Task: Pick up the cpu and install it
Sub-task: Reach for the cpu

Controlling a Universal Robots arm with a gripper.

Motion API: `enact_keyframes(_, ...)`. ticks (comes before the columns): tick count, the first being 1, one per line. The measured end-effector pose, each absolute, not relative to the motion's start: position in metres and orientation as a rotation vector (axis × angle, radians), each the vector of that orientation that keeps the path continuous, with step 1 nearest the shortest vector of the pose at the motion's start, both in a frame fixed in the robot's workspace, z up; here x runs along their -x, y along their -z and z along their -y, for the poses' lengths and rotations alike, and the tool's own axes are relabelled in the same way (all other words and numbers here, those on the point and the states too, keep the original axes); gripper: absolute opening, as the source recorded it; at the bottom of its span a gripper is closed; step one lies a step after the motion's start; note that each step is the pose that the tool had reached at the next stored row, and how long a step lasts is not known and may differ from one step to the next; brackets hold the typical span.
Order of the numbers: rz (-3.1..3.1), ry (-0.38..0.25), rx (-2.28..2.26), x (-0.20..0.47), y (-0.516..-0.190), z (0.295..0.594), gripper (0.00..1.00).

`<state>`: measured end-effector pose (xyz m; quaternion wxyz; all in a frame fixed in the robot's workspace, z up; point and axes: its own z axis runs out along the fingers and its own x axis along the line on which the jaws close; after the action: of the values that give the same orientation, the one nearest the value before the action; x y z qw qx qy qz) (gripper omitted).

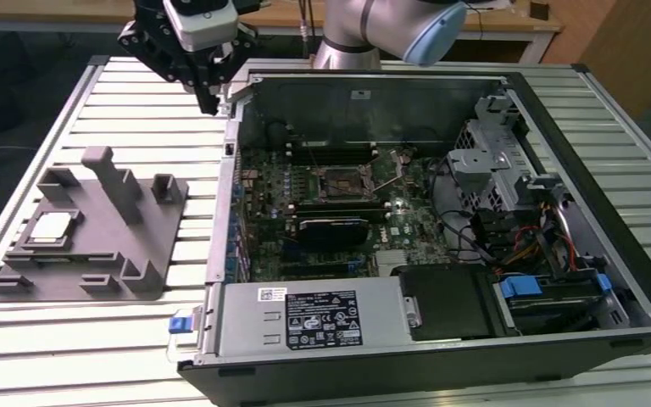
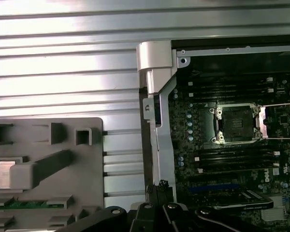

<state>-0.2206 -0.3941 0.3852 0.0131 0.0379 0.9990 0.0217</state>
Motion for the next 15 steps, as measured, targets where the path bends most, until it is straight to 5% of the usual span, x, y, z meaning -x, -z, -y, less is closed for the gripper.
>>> enact_keyframes(15,-3.113,-0.068,-0.118,0.242,-0.38,0.391,0.11)
